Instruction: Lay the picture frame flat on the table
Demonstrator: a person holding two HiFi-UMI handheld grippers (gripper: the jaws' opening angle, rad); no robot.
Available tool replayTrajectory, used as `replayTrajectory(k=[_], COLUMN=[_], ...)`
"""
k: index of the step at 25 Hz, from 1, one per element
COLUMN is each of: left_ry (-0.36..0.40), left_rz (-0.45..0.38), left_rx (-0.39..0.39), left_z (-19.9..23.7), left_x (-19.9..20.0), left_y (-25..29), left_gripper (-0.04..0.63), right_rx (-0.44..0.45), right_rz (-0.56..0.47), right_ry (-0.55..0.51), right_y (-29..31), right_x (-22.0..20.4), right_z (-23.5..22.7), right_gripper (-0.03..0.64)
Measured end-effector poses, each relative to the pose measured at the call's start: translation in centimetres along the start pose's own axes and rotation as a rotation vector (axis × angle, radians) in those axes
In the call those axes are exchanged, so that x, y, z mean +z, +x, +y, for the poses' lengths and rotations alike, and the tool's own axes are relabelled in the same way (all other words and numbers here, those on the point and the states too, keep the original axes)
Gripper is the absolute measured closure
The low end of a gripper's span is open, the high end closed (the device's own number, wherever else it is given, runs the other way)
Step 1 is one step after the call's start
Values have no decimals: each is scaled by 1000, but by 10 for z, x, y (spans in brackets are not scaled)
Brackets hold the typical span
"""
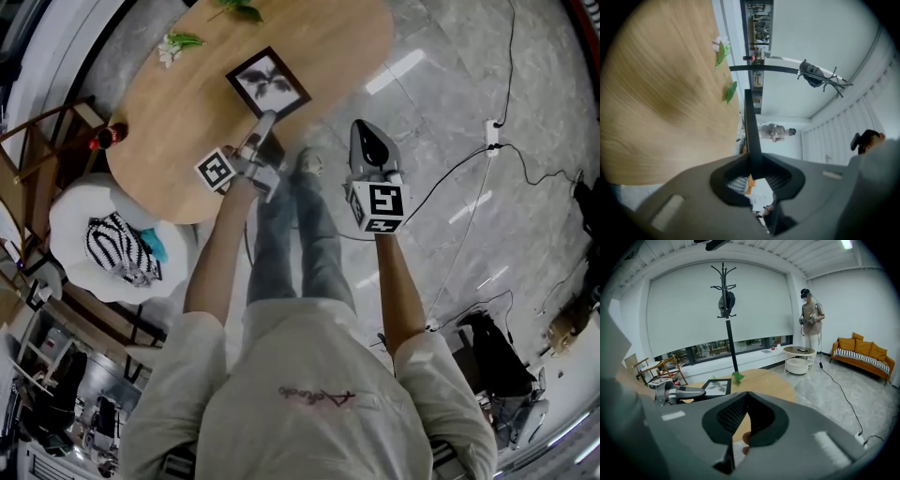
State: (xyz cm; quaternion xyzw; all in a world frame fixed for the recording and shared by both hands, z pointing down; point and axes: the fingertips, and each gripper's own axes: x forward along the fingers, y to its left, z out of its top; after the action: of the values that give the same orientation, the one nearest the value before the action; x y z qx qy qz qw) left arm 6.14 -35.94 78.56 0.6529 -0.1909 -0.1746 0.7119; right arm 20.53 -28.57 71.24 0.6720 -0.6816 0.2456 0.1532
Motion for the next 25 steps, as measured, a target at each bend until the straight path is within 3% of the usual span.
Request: replayTrajectory(k=[12,25], left_ry=[-28,-64], left_rz=[-7,-22], left_rx=[50,88], left_z=[70,117], left_x=[7,9], left_y=[-5,-2], left_gripper=[526,526], right_rx=[19,27], right_rz=[34,66], right_ry=[15,29], right_y=[41,69], right_x=[-52,-83], right_z=[5,0], right_gripper=[612,612])
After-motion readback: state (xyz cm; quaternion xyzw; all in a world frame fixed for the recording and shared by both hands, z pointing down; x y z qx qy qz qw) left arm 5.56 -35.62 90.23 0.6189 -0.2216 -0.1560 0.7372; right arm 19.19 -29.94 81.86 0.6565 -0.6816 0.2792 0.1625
